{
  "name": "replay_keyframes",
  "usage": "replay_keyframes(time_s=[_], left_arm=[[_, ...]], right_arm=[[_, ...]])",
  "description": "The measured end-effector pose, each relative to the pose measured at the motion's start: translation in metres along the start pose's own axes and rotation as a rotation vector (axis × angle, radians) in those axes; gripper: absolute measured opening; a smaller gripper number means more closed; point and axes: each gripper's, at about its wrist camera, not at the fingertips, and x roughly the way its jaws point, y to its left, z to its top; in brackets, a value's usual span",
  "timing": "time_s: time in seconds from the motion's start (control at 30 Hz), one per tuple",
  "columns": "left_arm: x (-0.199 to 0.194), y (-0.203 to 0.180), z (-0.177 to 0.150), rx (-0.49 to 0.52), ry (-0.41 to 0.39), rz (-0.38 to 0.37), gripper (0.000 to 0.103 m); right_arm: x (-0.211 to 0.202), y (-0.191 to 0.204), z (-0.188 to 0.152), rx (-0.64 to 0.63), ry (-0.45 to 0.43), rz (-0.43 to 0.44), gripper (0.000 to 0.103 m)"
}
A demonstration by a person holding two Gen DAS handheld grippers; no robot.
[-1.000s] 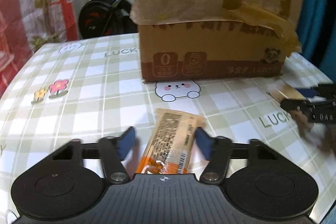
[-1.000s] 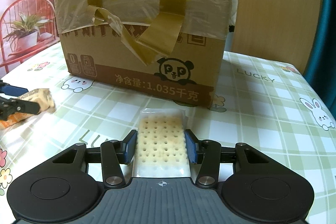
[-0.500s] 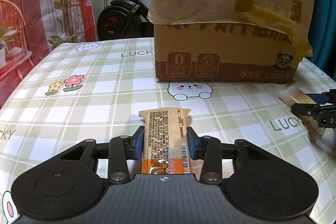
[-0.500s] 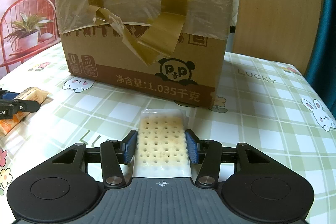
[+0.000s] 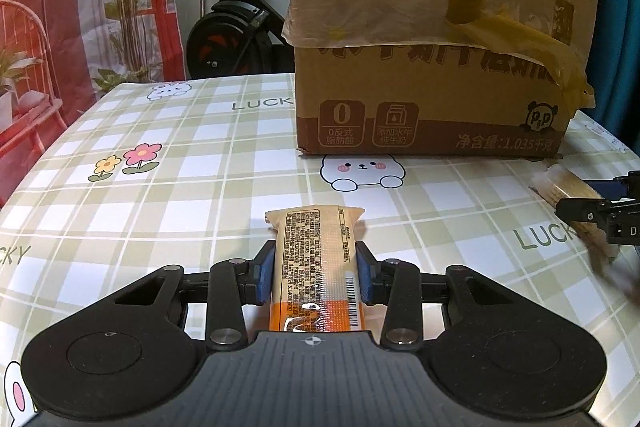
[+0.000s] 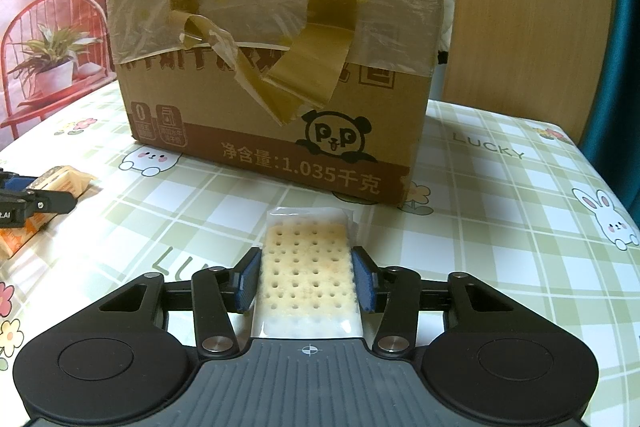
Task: Organize snacks
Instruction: 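Lift both snacks and carry them over the paper-lined box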
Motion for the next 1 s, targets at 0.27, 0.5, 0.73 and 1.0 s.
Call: replay_keyframes(time_s=[0.27,0.5,0.73,1.0], left_arm=[[-0.019,0.004,0.021,-0.018,-0.051,-0.065,0.038],[-0.048,-0.001,0.051,-0.023,-0.145,-0.094,0.038],[-0.081,-0.013,0.084,-0.02,-0.278,-0.136,0.038],[-0.102,-0.023,0.124,-0.034,-0.403,-0.16,0.038]], right_arm=[[-0.013,0.003,0.003,-0.014,-0.027,0.001,0.043],[-0.051,0.009,0.028,-0.036,-0.144,0.033,0.043],[-0.093,0.012,0.066,-0.056,-0.296,0.058,0.043],[-0.123,0.002,0.116,-0.066,-0.43,0.072,0.043]])
